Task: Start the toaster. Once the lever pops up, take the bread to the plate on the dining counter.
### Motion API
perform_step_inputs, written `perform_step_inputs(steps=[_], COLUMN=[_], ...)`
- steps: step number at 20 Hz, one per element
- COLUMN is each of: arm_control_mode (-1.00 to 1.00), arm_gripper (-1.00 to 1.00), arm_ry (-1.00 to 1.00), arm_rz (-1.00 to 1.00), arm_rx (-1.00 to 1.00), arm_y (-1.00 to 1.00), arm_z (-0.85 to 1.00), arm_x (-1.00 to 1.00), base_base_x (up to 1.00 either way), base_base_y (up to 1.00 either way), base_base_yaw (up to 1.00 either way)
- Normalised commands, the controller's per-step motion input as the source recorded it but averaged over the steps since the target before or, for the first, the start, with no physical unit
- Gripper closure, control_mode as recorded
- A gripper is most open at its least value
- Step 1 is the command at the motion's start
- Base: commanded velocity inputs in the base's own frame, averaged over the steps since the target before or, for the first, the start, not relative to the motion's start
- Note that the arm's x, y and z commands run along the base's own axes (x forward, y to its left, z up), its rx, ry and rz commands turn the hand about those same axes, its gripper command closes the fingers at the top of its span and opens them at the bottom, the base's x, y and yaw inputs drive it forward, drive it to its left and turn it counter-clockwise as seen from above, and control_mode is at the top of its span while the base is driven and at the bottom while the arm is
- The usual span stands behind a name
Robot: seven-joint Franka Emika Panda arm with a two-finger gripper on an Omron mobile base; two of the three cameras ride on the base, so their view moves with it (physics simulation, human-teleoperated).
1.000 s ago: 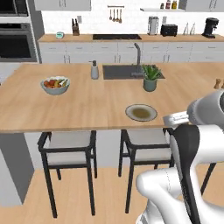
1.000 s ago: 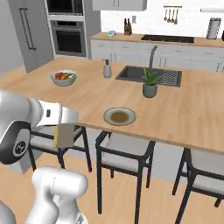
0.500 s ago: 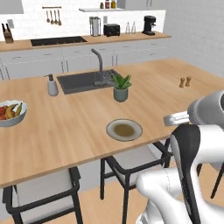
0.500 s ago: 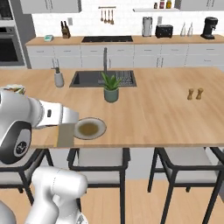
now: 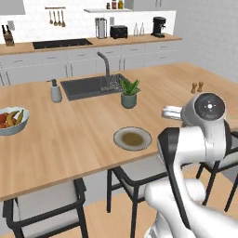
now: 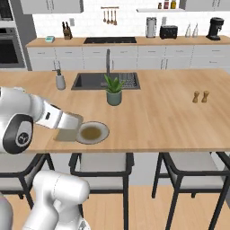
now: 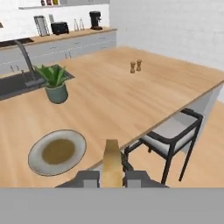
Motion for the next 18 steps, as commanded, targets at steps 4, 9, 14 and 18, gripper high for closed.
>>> perform_step_inputs(steps=[4, 9, 14, 18], arm_control_mode=[-1.00, -1.00, -1.00, -1.00], arm_gripper=[1.00, 1.00, 1.00, 1.00], arm_ry=[0.07, 0.06, 0.00, -0.03], arm_rz=[0.04, 0.19, 0.17, 0.13], arm_rx=[0.40, 0.42, 0.45, 0.46], arm_y=[-0.57, -0.48, -0.17, 0.02], arm_z=[0.00, -0.04, -0.34, -0.38], arm_x=[0.42, 0.46, 0.47, 0.34], base_base_x=[0.00, 0.00, 0.00, 0.00], base_base_y=[0.00, 0.00, 0.00, 0.00], base_base_yaw=[0.00, 0.00, 0.00, 0.00])
